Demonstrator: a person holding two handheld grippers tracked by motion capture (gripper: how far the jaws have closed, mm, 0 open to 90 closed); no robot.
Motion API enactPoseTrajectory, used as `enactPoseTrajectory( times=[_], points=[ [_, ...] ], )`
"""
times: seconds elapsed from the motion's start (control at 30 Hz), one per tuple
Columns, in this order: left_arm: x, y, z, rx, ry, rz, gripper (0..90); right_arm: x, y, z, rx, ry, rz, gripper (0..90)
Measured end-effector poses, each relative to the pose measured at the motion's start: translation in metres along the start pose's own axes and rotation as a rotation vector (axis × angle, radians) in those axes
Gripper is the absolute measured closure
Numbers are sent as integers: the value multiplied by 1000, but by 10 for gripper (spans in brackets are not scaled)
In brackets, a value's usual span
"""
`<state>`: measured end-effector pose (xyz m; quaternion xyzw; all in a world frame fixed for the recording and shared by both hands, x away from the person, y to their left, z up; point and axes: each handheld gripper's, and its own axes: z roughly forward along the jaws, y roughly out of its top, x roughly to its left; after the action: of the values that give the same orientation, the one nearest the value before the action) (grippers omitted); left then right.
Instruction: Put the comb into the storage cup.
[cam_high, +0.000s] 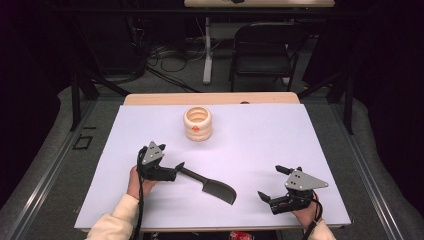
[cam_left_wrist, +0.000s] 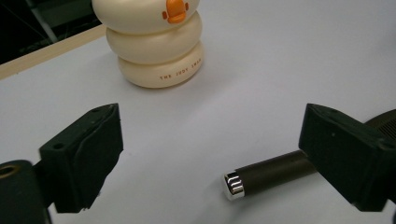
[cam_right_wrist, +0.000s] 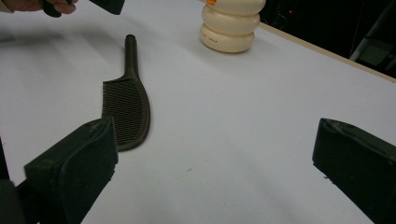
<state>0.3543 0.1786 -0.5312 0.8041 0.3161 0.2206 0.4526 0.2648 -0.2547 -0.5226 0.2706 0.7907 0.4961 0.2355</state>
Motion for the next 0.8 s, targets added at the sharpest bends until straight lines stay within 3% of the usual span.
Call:
enactPoseTrajectory(
  times=[0.37, 0.53, 0.6, 0.63, 0.8],
  points=[
    [0, 4, 15, 78, -25, 22, 295, 1, 0, 0, 4, 7, -3, 0],
    [0, 6, 21, 109, -28, 24, 557, 0, 1, 1, 5, 5, -3, 0],
    [0, 6, 24, 132, -37, 28, 586, 0, 1, 1, 6, 6, -5, 0],
    [-1, 5, 27, 147, -43, 21, 657, 0, 1, 1, 6, 8, -6, 0],
    [0, 5, 28, 159, -57, 15, 802, 0, 0, 0, 5, 8, -5, 0]
  ],
)
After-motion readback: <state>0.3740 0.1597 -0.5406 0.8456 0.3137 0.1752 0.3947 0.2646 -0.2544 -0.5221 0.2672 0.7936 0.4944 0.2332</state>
